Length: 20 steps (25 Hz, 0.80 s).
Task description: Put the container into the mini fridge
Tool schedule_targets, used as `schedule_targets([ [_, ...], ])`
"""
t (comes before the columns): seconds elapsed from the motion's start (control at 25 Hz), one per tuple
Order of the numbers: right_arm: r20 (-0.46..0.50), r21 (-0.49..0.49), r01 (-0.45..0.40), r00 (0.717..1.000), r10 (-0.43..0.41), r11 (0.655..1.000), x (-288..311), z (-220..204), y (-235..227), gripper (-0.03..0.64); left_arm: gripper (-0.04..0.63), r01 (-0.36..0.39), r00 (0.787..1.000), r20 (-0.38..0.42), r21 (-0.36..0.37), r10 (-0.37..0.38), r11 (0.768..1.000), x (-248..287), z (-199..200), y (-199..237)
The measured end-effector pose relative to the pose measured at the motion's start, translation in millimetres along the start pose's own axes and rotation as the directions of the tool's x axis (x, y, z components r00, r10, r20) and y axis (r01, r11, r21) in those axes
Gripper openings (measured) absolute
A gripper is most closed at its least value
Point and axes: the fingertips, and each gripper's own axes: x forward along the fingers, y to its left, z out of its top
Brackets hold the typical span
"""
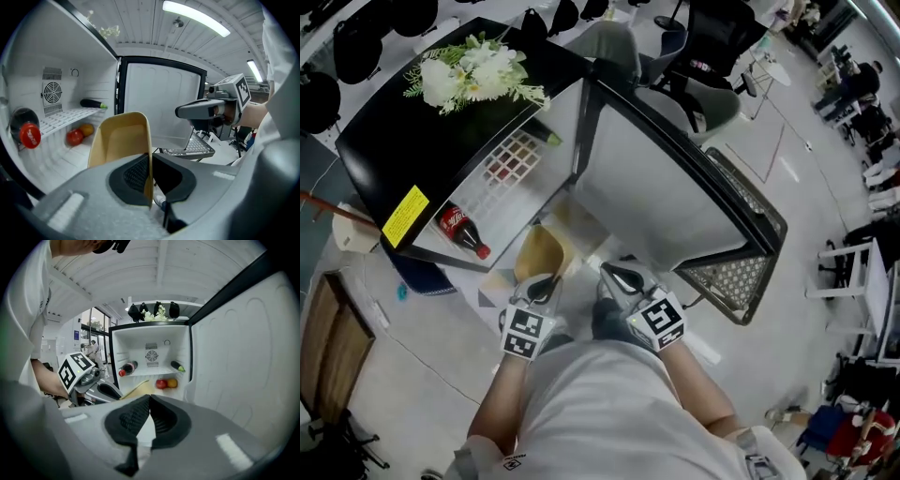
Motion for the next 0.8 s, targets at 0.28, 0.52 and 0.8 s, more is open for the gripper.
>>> schedule_targets([
  [0.28, -0.020, -0.040, -0.122, 0.992, 0.121, 0.992, 24.0, 7.5, -18.8, 0.003, 0.017, -0.138, 0.988, -0.077, -0.033, 0.135, 0.990, 29.4, -5.0, 28.4],
  [0.52, -0.045, -0.063, -0.187, 0.982, 0.185, 0.980, 38.0, 7.9, -37.9, 0.003, 0.017, -0.257, 0.955, -0.162, -0.026, 0.250, 0.966, 49.6, -15.7, 58.5],
  [0.8, -0.059, -0.084, -0.226, 0.973, 0.222, 0.970, 50.2, 5.3, -52.2, 0.003, 0.017, -0.373, 0.898, -0.248, 0.008, 0.363, 0.928, 66.2, -28.3, 91.8],
])
